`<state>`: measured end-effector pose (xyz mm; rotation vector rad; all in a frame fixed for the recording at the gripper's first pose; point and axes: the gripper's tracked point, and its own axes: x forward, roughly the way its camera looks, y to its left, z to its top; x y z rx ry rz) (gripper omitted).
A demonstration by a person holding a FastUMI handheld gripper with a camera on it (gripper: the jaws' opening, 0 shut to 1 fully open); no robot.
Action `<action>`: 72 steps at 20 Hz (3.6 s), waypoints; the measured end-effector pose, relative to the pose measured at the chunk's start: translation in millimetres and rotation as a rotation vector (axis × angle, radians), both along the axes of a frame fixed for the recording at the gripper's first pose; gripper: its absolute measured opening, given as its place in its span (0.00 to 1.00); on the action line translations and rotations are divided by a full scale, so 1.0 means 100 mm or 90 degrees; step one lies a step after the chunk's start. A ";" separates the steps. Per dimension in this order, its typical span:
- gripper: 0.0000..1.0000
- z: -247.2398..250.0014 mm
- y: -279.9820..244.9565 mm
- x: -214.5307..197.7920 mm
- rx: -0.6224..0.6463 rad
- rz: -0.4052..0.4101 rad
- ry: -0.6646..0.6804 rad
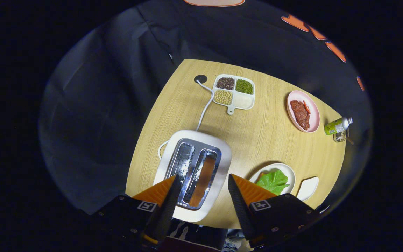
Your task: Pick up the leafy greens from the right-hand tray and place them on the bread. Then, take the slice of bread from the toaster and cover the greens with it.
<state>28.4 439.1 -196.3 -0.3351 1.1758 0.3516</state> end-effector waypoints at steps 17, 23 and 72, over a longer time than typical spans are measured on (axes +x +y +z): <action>0.11 0.58 -0.01 -0.12 0.079 -0.021 -0.026; 0.11 1.00 -0.30 -0.23 0.131 -0.027 -0.057; 0.75 -0.71 -3.31 0.42 0.241 -0.096 0.026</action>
